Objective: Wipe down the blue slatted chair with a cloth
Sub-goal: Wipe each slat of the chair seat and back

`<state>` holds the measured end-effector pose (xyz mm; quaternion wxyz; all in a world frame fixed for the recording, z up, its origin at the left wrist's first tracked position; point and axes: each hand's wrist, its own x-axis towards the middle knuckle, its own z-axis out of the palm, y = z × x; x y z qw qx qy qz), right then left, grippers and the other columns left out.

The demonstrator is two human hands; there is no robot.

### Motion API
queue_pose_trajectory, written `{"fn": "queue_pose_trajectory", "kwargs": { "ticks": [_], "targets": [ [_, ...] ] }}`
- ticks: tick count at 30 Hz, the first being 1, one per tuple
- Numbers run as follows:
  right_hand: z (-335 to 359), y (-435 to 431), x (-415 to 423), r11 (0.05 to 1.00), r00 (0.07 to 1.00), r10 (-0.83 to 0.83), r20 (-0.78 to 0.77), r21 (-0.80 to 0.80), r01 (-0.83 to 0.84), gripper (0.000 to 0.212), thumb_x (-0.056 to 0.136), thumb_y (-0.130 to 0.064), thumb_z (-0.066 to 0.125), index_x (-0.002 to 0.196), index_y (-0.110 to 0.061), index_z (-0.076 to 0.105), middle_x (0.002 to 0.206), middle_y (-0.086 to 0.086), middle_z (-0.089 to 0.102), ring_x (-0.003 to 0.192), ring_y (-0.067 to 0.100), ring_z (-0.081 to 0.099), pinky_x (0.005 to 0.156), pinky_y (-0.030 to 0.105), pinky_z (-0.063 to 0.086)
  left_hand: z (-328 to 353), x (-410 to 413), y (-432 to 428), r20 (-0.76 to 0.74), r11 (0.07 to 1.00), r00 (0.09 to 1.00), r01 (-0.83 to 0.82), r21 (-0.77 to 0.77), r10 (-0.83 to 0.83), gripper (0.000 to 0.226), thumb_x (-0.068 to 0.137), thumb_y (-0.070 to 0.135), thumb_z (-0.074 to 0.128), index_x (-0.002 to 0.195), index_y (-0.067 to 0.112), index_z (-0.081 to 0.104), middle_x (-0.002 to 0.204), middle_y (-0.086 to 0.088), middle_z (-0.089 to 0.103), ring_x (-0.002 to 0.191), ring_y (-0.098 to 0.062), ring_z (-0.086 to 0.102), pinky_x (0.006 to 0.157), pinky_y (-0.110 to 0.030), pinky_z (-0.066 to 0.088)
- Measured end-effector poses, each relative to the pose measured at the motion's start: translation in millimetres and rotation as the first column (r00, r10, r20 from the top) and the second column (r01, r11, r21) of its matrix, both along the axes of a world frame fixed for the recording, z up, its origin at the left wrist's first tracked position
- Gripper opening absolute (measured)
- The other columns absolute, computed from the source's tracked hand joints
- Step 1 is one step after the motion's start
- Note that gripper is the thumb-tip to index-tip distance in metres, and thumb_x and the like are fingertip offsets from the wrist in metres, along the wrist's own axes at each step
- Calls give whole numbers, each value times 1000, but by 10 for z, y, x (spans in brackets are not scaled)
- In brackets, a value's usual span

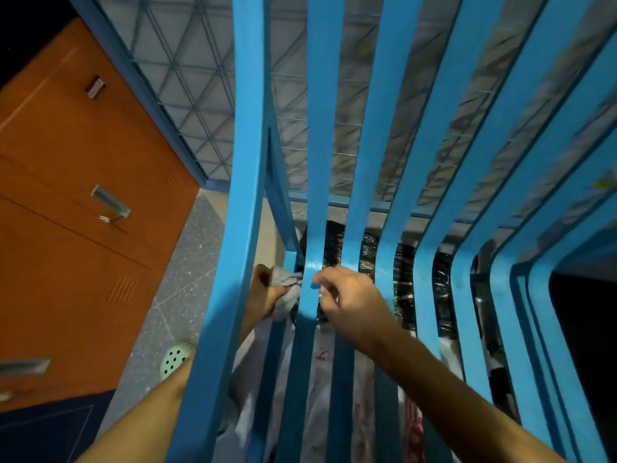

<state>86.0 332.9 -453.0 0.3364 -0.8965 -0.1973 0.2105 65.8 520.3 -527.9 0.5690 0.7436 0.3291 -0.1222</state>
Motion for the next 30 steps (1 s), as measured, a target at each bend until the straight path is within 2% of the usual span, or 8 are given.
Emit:
{"fn": "queue_pose_trajectory", "kwargs": {
  "ticks": [2,6,9,12,14,19,24,30],
  "targets": [
    [79,64,-216,998,999,28,-37,55,-26,40,96,-20,47,136,-26,48,133,-7,47,120,10,44,99,27,36,84,-182,52,10,985,997,-68,-160,70,40,83,26,72,116,11,55,64,15,66,50,8,59,47,-12,50],
    [155,84,-614,981,989,142,-36,135,-136,59,99,-31,48,152,-29,23,155,-9,23,139,11,28,112,29,29,358,-680,-26,-18,936,999,-48,-349,44,24,95,4,56,98,22,72,74,24,70,68,4,68,50,-22,56],
    [235,45,-802,969,995,93,-36,232,-82,55,98,-28,52,149,-30,32,148,-10,36,135,6,34,112,20,25,648,-975,-37,-91,753,996,-70,-654,13,14,79,14,76,84,27,80,89,2,75,80,-15,73,55,-38,59],
    [305,-112,-888,955,999,41,33,291,-48,49,93,-14,60,139,-26,51,127,-7,56,119,7,50,105,22,36,997,-1109,-114,3,691,997,55,-720,-77,31,55,42,89,76,21,80,86,-5,75,84,-23,73,63,-42,60],
    [312,-283,-945,964,995,0,96,265,-26,47,88,-8,65,133,-23,58,118,-5,61,111,10,56,100,22,40,1162,-1206,-186,3,721,988,116,-683,-156,48,44,49,91,82,22,79,89,-2,75,87,-21,72,69,-37,60],
    [274,-633,-1309,991,994,3,111,131,-17,42,87,-8,67,128,-18,61,111,0,53,101,19,57,92,33,47,1409,-1403,-152,-132,926,991,-50,-373,0,25,101,20,37,99,17,61,96,-1,69,79,-17,65,58,-25,54],
    [211,-792,-1728,995,991,99,91,9,-100,46,88,-8,67,131,-19,57,110,-1,49,101,20,57,92,37,50,1914,-1664,-49,267,965,928,-262,-27,260,17,91,6,51,93,13,66,78,0,64,62,-10,58,60,-24,44],
    [312,-875,-1933,994,989,102,109,38,-106,45,89,-7,64,132,-19,55,111,0,49,100,20,57,91,35,49,2471,-1957,-577,575,915,815,-175,365,-73,13,89,8,57,90,17,67,80,-2,64,69,-14,54,62,-29,45]
  ]
}}
